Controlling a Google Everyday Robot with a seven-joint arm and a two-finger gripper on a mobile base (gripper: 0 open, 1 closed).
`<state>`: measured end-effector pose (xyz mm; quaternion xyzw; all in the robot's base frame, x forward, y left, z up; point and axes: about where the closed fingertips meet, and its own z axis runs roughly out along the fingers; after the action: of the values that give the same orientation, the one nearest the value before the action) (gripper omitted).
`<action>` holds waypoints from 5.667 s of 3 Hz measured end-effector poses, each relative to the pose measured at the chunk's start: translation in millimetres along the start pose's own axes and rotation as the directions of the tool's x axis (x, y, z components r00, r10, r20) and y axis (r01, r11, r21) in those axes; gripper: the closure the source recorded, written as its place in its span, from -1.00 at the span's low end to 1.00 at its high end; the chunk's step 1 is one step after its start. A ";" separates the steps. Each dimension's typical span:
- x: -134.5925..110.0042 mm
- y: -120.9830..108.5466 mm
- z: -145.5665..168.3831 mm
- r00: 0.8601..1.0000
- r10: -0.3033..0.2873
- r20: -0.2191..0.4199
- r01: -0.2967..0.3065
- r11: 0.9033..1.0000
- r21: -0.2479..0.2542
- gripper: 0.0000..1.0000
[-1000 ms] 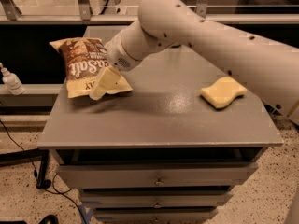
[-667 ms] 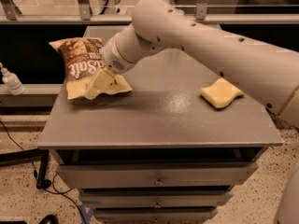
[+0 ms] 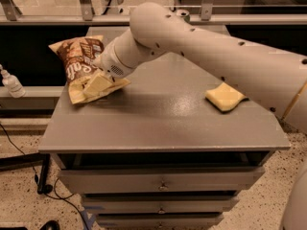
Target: Move brown chip bag near sponge
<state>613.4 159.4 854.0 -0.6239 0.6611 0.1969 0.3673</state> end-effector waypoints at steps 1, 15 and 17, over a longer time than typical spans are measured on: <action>-3.6 -4.5 -10.8 1.000 -0.012 0.002 0.012 1.000 0.022 0.68; 171.5 -123.8 -357.0 0.732 -0.563 -0.383 0.559 0.818 -0.135 1.00; 199.4 -131.3 -355.5 0.753 -0.533 -0.385 0.527 0.840 -0.131 0.17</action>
Offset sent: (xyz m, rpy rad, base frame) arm 0.0001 -0.0396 0.0899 0.0219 -0.1806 0.0212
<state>665.0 -250.7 966.1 -0.8148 0.5175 -0.0444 0.2576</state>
